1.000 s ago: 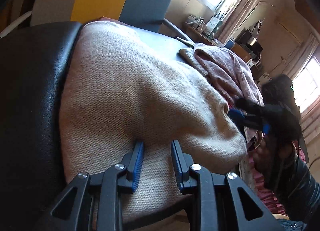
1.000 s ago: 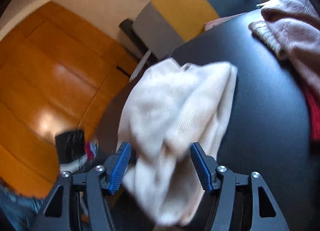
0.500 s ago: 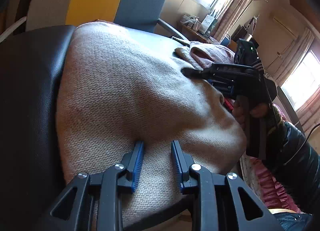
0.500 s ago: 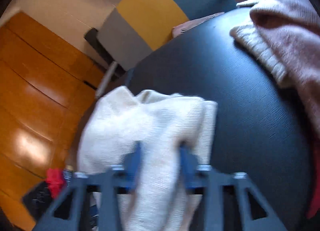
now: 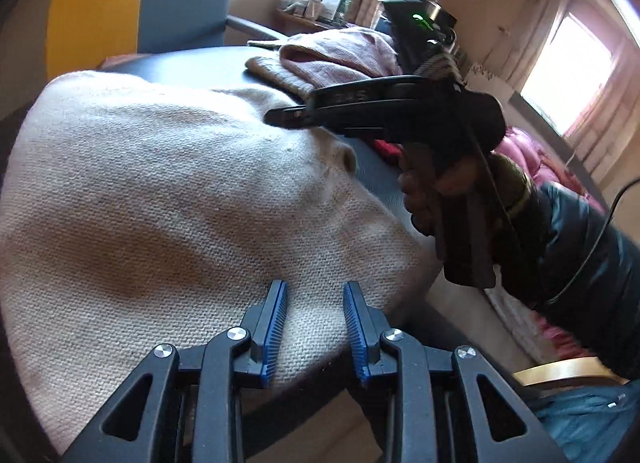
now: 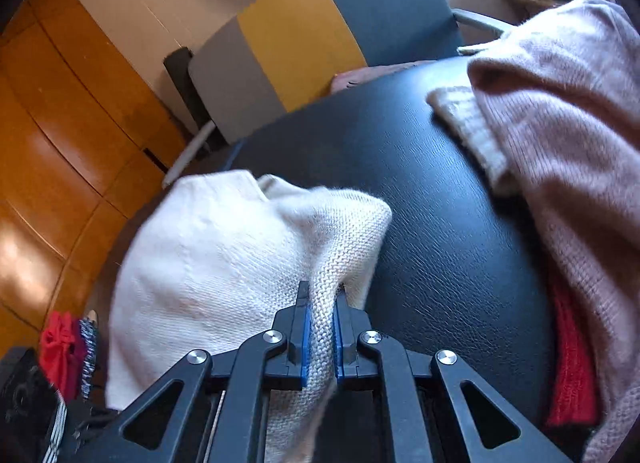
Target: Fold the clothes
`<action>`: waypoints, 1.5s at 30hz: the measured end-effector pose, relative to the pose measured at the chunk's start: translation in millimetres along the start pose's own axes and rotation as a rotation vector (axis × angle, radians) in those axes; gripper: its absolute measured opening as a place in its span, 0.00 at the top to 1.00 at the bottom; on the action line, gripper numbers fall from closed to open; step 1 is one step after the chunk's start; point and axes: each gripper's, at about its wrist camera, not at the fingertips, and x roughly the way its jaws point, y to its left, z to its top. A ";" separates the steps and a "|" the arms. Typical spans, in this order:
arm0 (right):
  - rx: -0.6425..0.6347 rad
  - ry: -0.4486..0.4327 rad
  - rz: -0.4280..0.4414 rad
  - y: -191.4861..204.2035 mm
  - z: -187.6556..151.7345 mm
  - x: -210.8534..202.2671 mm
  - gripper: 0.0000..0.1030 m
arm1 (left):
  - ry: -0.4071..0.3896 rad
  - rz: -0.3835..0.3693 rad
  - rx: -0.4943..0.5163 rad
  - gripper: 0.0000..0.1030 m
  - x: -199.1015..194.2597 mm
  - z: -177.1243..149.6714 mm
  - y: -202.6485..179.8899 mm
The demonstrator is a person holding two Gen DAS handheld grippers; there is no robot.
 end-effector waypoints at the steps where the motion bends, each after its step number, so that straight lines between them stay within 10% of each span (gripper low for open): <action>1: -0.005 0.001 -0.007 -0.6 -2.1 5.4 0.91 | 0.002 0.008 0.003 0.72 1.0 -0.7 -1.7; 7: 0.042 -0.023 -0.017 -8.2 -1.8 -3.0 0.65 | -0.017 0.049 -0.014 0.72 -13.5 8.8 -3.4; 20: 0.162 -0.194 -0.030 38.1 34.1 -32.5 0.61 | -0.342 0.346 -0.335 0.68 -95.7 70.1 91.7; 31: 0.162 -0.169 -0.201 31.2 16.6 28.2 0.68 | -0.276 0.545 -0.150 0.57 6.6 79.9 85.9; 45: 0.121 -0.134 -0.184 26.4 41.5 61.7 0.64 | -0.272 0.516 -0.246 0.57 9.0 96.1 122.3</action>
